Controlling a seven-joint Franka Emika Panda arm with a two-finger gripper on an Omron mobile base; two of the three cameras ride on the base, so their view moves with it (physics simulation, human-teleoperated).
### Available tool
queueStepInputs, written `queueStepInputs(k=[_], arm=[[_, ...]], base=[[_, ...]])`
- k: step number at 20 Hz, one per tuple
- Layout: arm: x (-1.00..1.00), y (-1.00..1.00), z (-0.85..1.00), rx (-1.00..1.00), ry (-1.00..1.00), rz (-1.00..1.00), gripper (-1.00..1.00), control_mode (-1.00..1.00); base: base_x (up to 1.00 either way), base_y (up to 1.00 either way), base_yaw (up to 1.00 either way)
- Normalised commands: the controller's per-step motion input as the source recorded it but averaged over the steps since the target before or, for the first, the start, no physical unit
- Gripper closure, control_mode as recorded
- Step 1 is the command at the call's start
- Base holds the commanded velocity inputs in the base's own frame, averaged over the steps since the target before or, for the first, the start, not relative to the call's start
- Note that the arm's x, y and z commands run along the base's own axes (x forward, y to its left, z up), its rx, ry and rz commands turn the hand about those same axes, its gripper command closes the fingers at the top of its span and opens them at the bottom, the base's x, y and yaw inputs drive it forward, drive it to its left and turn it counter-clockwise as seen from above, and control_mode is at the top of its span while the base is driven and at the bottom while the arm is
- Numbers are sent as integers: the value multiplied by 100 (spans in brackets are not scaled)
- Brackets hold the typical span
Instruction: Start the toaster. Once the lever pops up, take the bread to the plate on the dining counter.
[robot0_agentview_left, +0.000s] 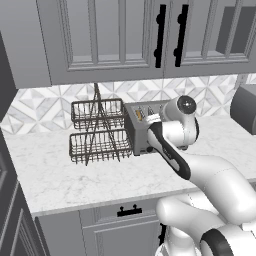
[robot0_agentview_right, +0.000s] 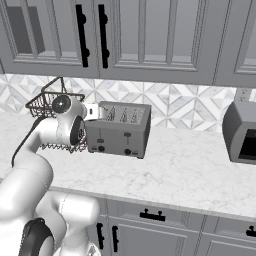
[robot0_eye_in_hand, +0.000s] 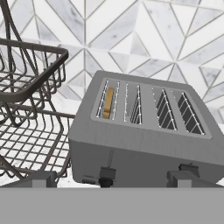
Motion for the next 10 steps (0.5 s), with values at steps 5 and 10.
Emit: queueStepInputs(k=[5,10], arm=[[0,0,0,0,0,0,-100,-100],[0,0,0,0,0,0,-100,-100]], base=[[0,0,0],[0,0,0]])
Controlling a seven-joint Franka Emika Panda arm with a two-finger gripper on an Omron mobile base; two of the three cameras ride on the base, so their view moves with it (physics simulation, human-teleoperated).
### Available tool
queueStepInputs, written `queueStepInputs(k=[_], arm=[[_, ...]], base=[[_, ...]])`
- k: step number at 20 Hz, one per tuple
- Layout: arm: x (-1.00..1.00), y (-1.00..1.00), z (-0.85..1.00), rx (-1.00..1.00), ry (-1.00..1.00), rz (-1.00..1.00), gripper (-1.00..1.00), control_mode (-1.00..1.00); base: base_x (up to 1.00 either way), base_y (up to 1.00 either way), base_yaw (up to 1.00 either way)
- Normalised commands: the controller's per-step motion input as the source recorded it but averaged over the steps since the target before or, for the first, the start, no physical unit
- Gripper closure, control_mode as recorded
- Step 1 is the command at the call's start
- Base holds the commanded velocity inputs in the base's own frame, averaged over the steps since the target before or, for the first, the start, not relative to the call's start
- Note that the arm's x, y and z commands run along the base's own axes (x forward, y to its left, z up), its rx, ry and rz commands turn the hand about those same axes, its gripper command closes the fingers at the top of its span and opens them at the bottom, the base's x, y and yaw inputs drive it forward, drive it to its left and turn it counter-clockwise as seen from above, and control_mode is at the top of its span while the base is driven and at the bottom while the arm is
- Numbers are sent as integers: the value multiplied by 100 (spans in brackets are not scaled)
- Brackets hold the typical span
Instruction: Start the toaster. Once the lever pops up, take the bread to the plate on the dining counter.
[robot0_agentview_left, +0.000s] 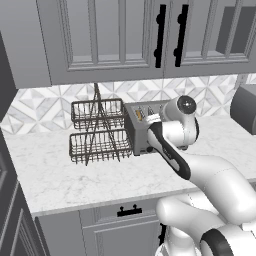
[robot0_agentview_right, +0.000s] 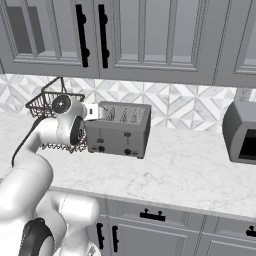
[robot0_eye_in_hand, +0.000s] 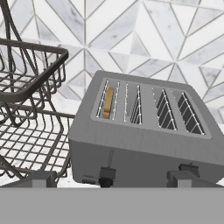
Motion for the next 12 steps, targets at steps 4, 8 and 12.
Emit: queueStepInputs(k=[4,8,12], arm=[[0,0,0,0,0,0,-100,-100],[0,0,0,0,0,0,-100,-100],[0,0,0,0,0,0,-100,-100]], base=[[0,0,0],[0,0,0],[0,0,0]])
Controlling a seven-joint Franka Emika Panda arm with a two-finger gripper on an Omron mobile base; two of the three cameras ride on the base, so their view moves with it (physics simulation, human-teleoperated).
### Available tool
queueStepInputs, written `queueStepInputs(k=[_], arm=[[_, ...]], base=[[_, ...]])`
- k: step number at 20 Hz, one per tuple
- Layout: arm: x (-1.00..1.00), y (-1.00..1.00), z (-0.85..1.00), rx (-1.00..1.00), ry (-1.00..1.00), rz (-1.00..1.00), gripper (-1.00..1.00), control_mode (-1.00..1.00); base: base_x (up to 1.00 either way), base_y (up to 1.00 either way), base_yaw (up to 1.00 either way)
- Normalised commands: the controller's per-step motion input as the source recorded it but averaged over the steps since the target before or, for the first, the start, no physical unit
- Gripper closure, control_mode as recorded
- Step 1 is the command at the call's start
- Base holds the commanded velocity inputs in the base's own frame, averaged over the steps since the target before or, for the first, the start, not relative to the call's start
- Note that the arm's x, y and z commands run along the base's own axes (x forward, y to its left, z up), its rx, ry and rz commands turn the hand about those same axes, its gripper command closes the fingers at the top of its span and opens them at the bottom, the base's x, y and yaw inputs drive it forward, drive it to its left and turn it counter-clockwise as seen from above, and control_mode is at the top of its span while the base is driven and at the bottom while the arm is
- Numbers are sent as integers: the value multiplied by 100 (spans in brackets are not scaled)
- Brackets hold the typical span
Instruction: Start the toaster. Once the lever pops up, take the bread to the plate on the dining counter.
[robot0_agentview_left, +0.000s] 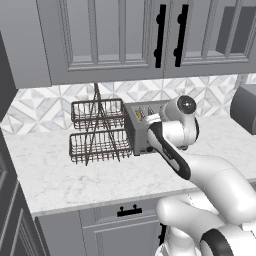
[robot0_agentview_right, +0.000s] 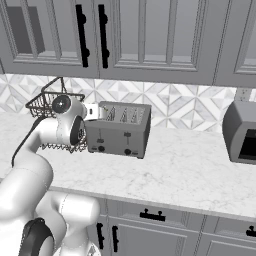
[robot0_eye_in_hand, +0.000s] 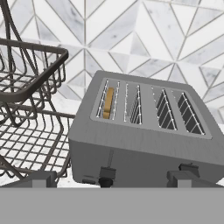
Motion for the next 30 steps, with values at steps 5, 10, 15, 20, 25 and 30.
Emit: queueStepInputs(k=[5,10,15,20,25,30], arm=[[0,0,0,0,0,0,-100,-100],[0,0,0,0,0,0,-100,-100],[0,0,0,0,0,0,-100,-100],[0,0,0,0,0,0,-100,-100],[0,0,0,0,0,0,-100,-100],[0,0,0,0,0,0,-100,-100]], base=[[0,0,0],[0,0,0],[0,0,0],[0,0,0],[0,0,0],[0,0,0]])
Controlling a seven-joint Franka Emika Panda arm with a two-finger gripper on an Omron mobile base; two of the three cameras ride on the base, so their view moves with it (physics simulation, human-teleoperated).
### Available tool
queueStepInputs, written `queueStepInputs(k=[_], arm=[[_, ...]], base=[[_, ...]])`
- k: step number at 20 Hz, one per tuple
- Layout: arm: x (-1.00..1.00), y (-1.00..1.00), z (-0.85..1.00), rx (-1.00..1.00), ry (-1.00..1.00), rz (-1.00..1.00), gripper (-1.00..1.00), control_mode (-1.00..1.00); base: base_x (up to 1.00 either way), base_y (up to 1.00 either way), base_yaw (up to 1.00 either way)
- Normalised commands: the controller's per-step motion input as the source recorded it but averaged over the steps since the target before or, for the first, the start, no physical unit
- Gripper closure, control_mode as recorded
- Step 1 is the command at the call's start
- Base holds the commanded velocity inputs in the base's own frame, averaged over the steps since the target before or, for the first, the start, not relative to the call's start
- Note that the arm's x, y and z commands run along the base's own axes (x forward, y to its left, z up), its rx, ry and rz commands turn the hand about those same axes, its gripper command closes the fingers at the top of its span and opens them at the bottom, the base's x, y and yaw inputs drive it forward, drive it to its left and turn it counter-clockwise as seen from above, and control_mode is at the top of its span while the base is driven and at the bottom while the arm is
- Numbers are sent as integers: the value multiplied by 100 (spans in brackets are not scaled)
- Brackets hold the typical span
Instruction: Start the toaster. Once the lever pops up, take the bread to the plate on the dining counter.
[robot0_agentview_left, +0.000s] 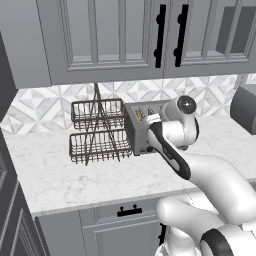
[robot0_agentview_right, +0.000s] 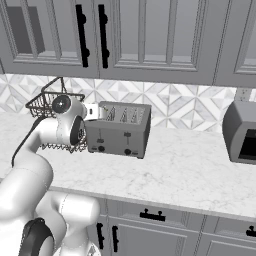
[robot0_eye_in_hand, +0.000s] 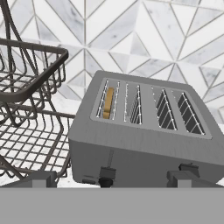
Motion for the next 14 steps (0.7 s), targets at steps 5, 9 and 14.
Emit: queueStepInputs(k=[5,9,14], arm=[[0,0,0,0,0,0,-100,-100],[0,0,0,0,0,0,-100,-100],[0,0,0,0,0,0,-100,-100]], base=[[0,0,0],[0,0,0],[0,0,0]])
